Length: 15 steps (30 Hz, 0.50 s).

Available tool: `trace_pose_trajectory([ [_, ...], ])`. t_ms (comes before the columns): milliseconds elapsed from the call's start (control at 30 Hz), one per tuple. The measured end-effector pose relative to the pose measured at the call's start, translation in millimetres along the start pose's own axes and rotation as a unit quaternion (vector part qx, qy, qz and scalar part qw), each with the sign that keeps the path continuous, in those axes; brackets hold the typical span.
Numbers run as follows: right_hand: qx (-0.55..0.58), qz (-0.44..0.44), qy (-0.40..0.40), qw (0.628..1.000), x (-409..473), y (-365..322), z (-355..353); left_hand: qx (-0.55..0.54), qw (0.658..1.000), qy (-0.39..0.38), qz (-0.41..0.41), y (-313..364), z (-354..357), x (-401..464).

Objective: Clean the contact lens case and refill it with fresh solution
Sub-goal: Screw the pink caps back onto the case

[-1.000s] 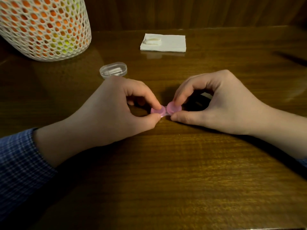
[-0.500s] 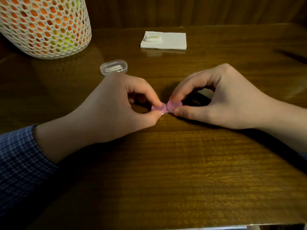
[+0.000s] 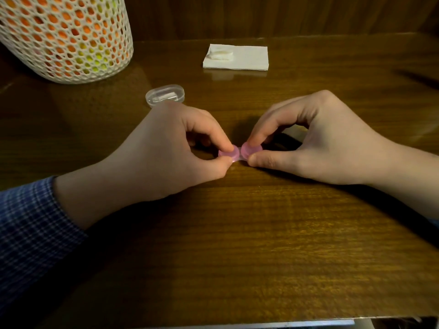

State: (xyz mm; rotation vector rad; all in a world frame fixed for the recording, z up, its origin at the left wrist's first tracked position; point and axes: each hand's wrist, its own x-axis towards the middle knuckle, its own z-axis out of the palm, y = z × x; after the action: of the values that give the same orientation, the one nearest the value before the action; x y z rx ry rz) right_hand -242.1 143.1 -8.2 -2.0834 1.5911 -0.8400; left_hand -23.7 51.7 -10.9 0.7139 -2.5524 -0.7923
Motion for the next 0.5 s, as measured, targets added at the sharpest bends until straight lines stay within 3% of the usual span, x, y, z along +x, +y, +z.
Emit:
trace_pose_trajectory([
  [267, -0.011, -0.016, 0.032, 0.999, 0.1, 1.4, 5.3, -0.009, 1.0, 0.001, -0.009, 0.8, 0.1, 0.5],
  [500, -0.004, -0.044, -0.001, 0.999, -0.8, 6.3, 2.5, -0.009, 1.0, 0.006, -0.002, -0.9, 0.0, 0.1],
])
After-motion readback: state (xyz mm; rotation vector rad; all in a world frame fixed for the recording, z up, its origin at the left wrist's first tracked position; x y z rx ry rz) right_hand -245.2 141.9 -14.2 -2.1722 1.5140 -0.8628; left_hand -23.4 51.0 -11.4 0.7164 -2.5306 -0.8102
